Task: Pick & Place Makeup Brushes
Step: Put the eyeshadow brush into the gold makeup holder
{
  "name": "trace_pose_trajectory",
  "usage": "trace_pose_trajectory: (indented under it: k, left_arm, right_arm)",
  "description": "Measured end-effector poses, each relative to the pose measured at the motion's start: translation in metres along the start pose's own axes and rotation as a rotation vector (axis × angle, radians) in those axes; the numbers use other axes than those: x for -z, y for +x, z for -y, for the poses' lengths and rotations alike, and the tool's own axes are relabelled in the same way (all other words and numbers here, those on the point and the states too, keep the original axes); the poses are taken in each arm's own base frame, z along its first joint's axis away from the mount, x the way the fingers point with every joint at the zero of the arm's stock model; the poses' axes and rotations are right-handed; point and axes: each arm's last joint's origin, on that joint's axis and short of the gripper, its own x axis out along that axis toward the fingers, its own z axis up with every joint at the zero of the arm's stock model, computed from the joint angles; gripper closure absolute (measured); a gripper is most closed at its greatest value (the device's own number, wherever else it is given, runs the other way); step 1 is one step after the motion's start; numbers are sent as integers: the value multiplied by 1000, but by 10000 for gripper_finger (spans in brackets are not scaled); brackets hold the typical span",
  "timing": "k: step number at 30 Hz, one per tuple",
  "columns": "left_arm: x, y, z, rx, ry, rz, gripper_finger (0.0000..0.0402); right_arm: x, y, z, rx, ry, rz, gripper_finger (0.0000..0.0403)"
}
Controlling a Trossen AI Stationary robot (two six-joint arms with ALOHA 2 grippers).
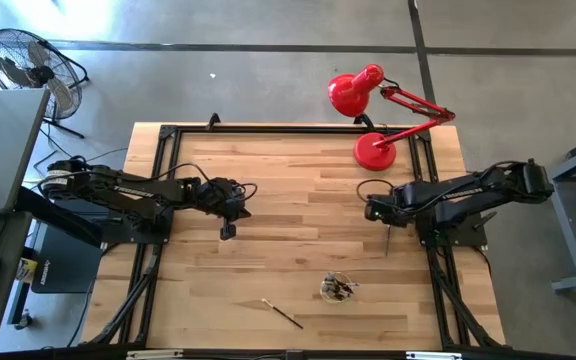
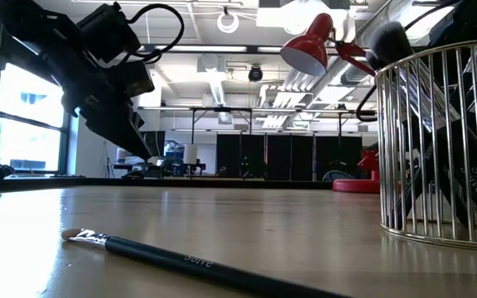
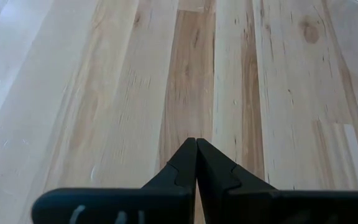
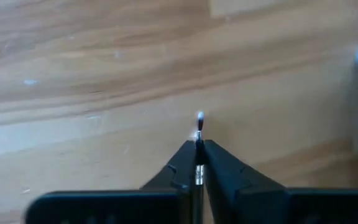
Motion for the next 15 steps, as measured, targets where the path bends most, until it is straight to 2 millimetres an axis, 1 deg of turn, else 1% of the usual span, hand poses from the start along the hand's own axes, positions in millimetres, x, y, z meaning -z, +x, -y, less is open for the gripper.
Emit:
trace_pose_trajectory:
  k: [2, 5, 11, 15]
  left_arm:
    - [0, 0, 0, 0, 0, 0, 401]
    - [0, 0, 0, 0, 0, 0, 401]
    - [0, 0, 0, 0, -1, 0, 401]
    - [0, 0, 0, -1, -1, 0, 401]
  right_arm:
    - [-1, 0, -2, -22, -47, 25, 395]
    - [-1, 0, -6, -66, -121, 68, 391]
    - [7, -2, -16, -176, -361, 53, 398]
    - [13, -3, -19, -223, -427, 64, 400]
